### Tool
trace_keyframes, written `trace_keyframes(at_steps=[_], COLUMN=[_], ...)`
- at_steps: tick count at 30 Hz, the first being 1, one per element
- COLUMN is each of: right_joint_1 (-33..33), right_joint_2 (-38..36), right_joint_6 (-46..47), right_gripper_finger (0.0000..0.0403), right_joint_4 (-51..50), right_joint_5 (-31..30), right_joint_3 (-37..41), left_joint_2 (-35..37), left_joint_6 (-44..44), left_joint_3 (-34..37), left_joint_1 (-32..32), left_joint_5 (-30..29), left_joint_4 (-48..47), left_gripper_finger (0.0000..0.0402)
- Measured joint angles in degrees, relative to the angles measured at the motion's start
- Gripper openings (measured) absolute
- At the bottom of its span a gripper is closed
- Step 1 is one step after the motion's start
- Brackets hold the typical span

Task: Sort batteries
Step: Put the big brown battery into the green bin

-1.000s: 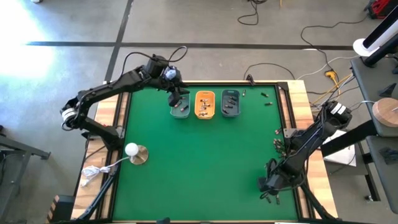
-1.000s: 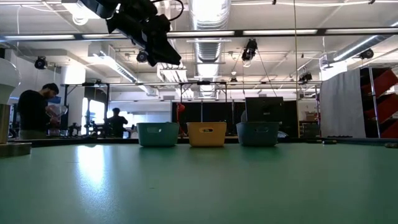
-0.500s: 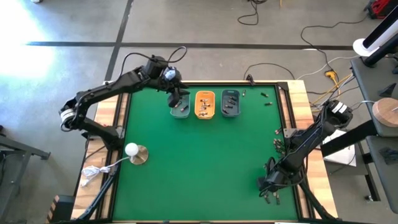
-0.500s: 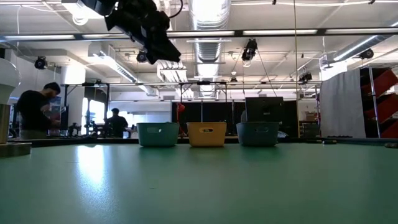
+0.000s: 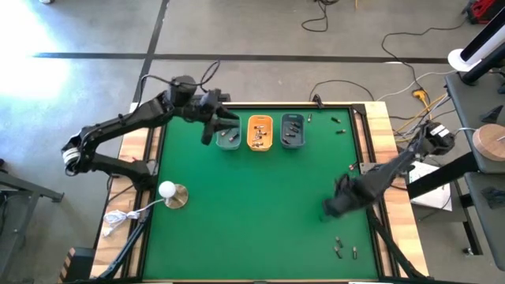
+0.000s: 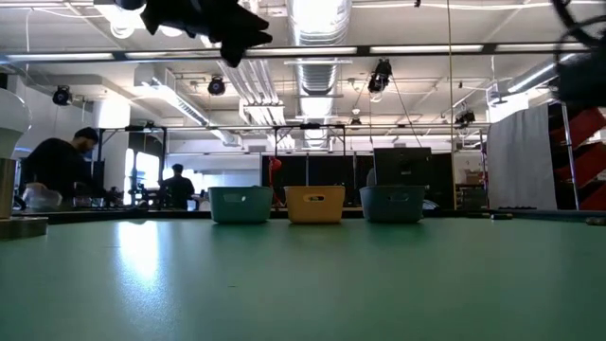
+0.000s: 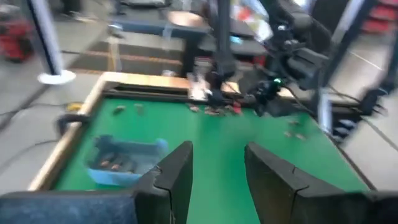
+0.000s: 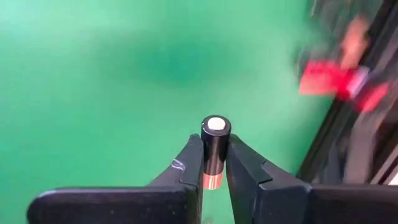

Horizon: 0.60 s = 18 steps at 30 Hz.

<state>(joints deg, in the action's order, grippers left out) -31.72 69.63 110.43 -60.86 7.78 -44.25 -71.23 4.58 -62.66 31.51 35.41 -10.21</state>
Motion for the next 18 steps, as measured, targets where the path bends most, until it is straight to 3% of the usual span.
trace_keyframes(at_steps=[4, 8, 14, 18], right_joint_1=[11.7, 24.6, 40.6, 45.6], right_joint_2=[-2.4, -1.8, 5.1, 13.2], right_joint_6=[-14.6, -32.2, -56.5, -68.3], right_gripper_finger=[0.0035, 0.0035, 0.0035, 0.0035], right_joint_4=[-5.2, 0.8, 15.2, 18.6], right_joint_5=[-7.5, -12.8, -10.6, -9.0], right_joint_3=[-4.1, -8.2, -16.4, -26.2], left_joint_2=[5.1, 9.2, 10.7, 9.7], left_joint_6=[-5.2, -11.2, -26.1, -37.9], left_joint_3=[6.8, 15.1, 26.8, 33.5], left_joint_1=[0.0, 0.0, 0.0, -0.2], left_joint_5=[-4.8, -5.1, 0.2, -1.8], left_joint_4=[10.9, 21.9, 37.8, 54.7], left_gripper_finger=[0.0125, 0.0125, 0.0125, 0.0128])
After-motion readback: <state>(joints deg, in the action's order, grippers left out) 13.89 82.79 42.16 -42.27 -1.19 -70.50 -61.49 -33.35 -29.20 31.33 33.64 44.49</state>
